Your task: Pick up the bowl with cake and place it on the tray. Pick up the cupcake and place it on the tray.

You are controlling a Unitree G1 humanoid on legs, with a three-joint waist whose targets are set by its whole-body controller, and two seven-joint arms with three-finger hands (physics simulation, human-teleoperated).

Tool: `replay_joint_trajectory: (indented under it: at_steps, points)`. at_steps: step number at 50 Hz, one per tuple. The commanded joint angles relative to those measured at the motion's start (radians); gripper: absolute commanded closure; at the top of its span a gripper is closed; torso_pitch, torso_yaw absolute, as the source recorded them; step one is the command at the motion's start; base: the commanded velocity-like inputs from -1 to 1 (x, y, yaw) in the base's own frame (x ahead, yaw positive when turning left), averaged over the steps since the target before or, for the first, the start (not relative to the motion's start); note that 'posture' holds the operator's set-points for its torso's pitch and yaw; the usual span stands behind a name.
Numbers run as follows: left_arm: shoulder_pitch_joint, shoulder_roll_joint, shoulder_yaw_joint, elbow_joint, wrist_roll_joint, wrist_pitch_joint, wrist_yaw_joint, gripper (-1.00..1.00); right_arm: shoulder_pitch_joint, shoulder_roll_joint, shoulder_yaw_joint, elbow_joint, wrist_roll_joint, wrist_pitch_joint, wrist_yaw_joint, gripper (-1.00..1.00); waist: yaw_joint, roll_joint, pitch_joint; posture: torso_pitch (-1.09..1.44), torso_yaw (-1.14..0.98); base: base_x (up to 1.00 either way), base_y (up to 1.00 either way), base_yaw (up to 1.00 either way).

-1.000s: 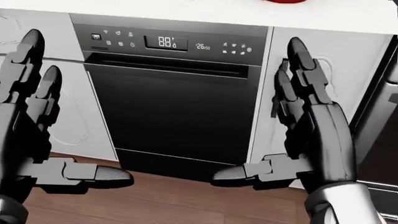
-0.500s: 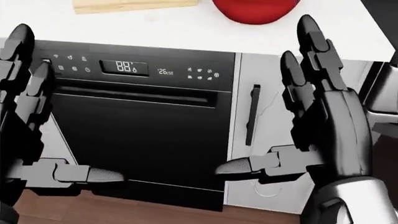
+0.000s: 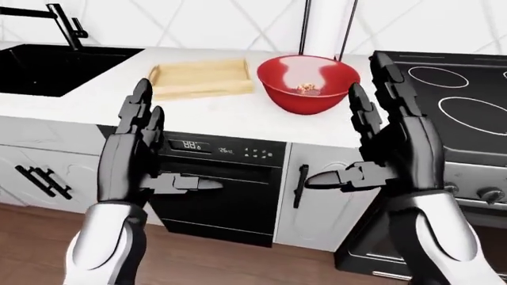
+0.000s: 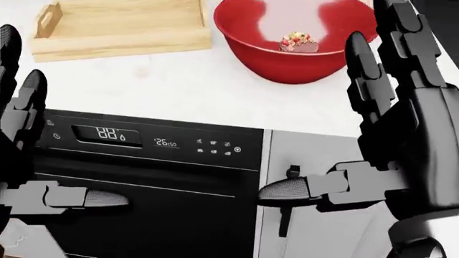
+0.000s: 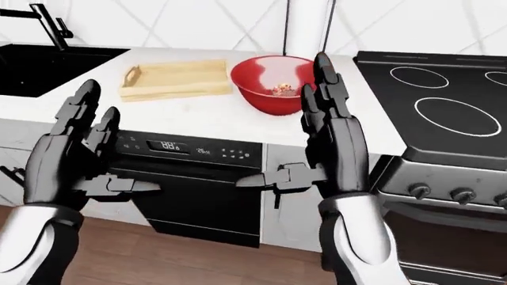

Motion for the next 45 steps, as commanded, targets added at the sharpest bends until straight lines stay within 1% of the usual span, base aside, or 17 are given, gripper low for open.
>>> replay_joint_trajectory:
  at_steps: [1,4,6,8,9,10,11,15,18,21,22,23,28,30,32,37,45]
  points:
    - [-0.022,0.010,0.010,-0.033,-0.003,-0.027,0.008,-1.00,-0.023,-0.001,0.000,-0.025,0.017,-0.020,-0.003,-1.00,-0.001,0.002,-0.005,0.00,0.00,0.55,0.00,0.00]
    - [-0.023,0.014,0.015,-0.027,-0.010,-0.032,0.011,-1.00,-0.035,-0.007,-0.007,-0.034,0.032,-0.008,-0.013,-1.00,-0.009,0.022,-0.012,0.00,0.00,0.41,0.00,0.00]
    - [-0.029,0.017,0.016,-0.043,-0.016,-0.011,0.016,-1.00,-0.042,-0.015,-0.009,-0.034,0.046,-0.005,-0.025,-1.00,-0.011,0.048,-0.023,0.00,0.00,0.35,0.00,0.00]
    - [-0.028,0.020,0.021,-0.039,-0.021,-0.016,0.016,-1.00,-0.052,-0.031,-0.017,-0.034,0.075,-0.002,-0.045,-1.00,-0.010,0.096,-0.038,0.00,0.00,0.34,0.00,0.00]
    - [-0.028,0.021,0.023,-0.043,-0.023,-0.012,0.017,-1.00,-0.054,-0.041,-0.019,-0.034,0.089,-0.003,-0.057,-1.00,-0.012,0.097,-0.054,0.00,0.00,0.34,0.00,0.00]
    - [-0.032,0.022,0.023,-0.053,-0.025,0.002,0.020,-1.00,-0.057,-0.051,-0.021,-0.034,0.109,-0.003,-0.073,-1.00,0.000,0.092,-0.019,0.00,0.00,0.35,0.00,0.00]
    - [-0.035,0.025,0.025,-0.057,-0.027,0.008,0.020,-1.00,-0.059,-0.060,-0.023,-0.034,0.127,-0.004,-0.088,-1.00,-0.006,0.107,0.000,0.00,0.00,0.30,0.00,0.00]
    - [-0.047,0.031,0.038,-0.074,-0.039,0.033,0.024,-1.00,-0.077,-0.109,-0.027,-0.034,0.212,-0.012,-0.157,-1.00,0.004,0.083,-0.018,0.00,0.00,0.09,0.00,0.00]
    - [-0.042,0.033,0.041,-0.081,-0.043,0.034,0.026,-1.00,-0.078,-0.147,-0.022,-0.034,0.273,-0.031,-0.211,-1.00,0.013,0.056,0.005,0.00,0.00,0.00,0.00,0.00]
    - [-0.041,0.034,0.050,-0.086,-0.053,0.036,0.028,-1.00,-0.085,-0.184,-0.024,-0.034,0.328,-0.041,-0.256,-1.00,0.014,-0.016,-0.011,0.00,0.00,0.00,0.00,0.00]
    - [-0.036,0.034,0.051,-0.087,-0.054,0.033,0.028,-1.00,-0.086,-0.192,-0.023,-0.034,0.340,-0.042,-0.268,-1.00,0.027,-0.008,-0.020,0.00,0.00,0.00,0.00,0.00]
    - [-0.032,0.034,0.053,-0.086,-0.056,0.029,0.028,-1.00,-0.088,-0.200,-0.020,-0.034,0.349,-0.039,-0.281,-1.00,0.022,0.008,-0.011,0.00,0.00,0.00,0.00,0.00]
    - [-0.027,0.037,0.063,-0.089,-0.065,0.025,0.029,-1.00,-0.088,-0.233,-0.018,-0.034,0.392,-0.056,-0.322,-1.00,0.013,-0.009,-0.010,0.00,0.00,0.00,0.00,0.00]
    - [-0.028,0.042,0.065,-0.089,-0.072,0.026,0.034,-1.00,-0.090,-0.258,-0.026,-0.034,0.432,-0.070,-0.350,-1.00,0.013,0.006,-0.002,0.00,0.00,0.00,0.00,0.00]
    - [-0.030,0.047,0.066,-0.089,-0.082,0.027,0.042,-1.00,-0.091,-0.277,-0.034,-0.034,0.461,-0.078,-0.371,-1.00,0.009,0.044,-0.003,0.00,0.00,0.00,0.00,0.00]
    - [-0.028,0.066,0.070,-0.089,-0.116,0.024,0.066,-1.00,-0.100,-0.324,-0.042,-0.034,0.530,-0.101,-0.425,-1.00,0.010,0.023,-0.025,0.00,0.00,0.00,0.00,0.00]
    - [-0.020,0.093,0.074,-0.089,-0.167,0.016,0.106,-1.00,-0.126,-0.440,-0.047,-0.034,0.651,-0.142,-0.533,-1.00,0.017,0.017,-0.030,0.00,0.00,0.00,0.00,0.00]
